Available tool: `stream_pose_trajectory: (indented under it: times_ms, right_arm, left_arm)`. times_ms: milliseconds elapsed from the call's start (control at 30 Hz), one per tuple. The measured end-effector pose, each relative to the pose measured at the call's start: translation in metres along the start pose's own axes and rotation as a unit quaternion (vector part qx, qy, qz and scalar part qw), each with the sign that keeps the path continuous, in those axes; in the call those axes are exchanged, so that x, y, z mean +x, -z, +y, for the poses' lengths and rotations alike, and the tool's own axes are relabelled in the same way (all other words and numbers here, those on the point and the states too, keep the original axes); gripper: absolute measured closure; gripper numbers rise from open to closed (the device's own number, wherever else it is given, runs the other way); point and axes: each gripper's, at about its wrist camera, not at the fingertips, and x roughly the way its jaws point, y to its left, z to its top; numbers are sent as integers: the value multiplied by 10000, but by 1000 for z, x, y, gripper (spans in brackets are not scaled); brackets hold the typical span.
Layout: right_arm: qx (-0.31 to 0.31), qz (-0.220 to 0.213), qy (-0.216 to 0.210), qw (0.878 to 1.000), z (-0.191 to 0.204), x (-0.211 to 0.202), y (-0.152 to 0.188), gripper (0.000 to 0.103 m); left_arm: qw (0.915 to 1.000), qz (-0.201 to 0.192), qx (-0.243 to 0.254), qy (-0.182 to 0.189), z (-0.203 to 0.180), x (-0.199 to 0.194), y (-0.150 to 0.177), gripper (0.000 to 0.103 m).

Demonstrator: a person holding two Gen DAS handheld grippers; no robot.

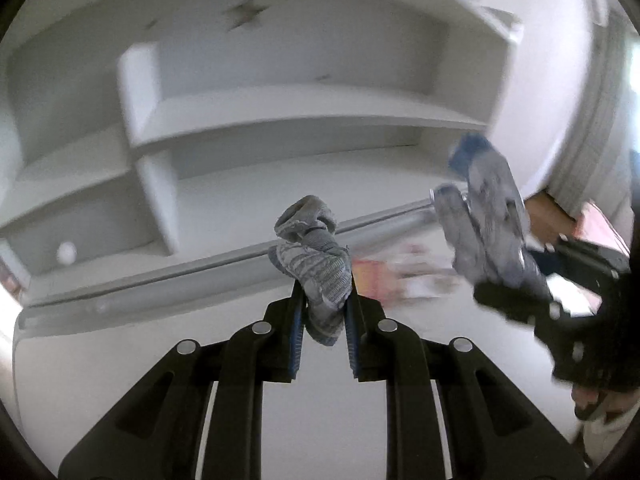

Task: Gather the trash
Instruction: 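Carry the bag and sock over the black bin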

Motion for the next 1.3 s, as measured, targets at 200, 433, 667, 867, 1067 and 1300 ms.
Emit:
stream_pose_trajectory:
  times_ms: [200, 433, 667, 867, 1067, 1300]
  right_arm:
    - [709, -484, 632, 9943, -84, -111, 41, 63]
    - [1548, -374, 1514, 9756, -180, -229, 133, 63]
    - [2044, 70, 2088, 9563, -234, -295, 223, 63]
    - [2736, 551, 2068, 9377, -284, -289, 300, 63]
    - [3621, 1379, 1860, 9029, -330, -230, 387, 63]
    - [4794, 2537, 1360, 8290, -361, -117, 503, 64]
  left_arm:
    - [9930, -80, 805, 865, -124, -13, -2, 86]
    - [9673, 1, 1658, 1922, -279, -11, 19, 86]
    - [9324, 360, 2384, 2692, -395, -1, 61, 86]
    - [9112, 933, 2583, 3071, -448, 30, 120, 86]
    - [8993, 2137, 2313, 3035, -471, 116, 190, 86]
    - [8911, 3499, 2206, 1867, -462, 273, 253, 89]
